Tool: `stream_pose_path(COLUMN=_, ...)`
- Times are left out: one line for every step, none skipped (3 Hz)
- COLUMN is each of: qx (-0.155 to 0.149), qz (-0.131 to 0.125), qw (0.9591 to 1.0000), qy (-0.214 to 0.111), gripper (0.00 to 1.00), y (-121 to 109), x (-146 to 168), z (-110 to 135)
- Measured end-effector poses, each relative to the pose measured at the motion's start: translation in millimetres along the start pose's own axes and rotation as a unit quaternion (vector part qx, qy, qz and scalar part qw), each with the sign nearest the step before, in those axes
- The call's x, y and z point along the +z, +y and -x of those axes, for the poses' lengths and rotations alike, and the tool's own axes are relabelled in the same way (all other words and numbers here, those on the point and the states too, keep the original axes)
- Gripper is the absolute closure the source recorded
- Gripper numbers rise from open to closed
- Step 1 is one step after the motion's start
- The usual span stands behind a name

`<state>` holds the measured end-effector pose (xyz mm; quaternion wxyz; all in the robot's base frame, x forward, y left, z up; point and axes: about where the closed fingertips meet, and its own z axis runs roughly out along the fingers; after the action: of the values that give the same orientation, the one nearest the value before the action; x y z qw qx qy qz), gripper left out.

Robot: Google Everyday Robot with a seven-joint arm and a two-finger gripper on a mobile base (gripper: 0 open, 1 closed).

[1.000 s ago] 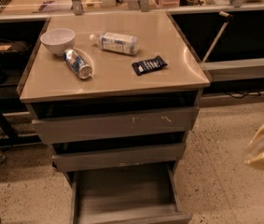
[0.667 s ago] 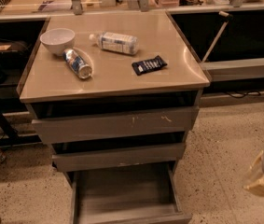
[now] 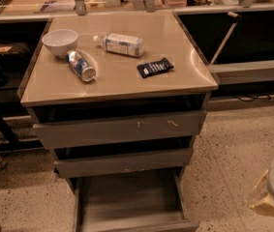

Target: Close bottom drawer

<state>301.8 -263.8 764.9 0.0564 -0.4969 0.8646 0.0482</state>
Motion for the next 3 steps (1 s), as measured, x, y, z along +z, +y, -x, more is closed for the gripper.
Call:
stream_pose_path(qx=0.037, qz=0.055, qw=0.9977, qy=0.01, gripper=1.0, y=21, x=70, z=-30)
stream_pose_path(qx=0.06, qz=0.111, qw=0.9918, qy=0.022, gripper=1.0, y=47, x=143, z=-54)
stream_pose_path(qx=0.076, qz=0.154, qw=0.9846, qy=0.032, gripper=1.0, y=65, x=188, z=-66)
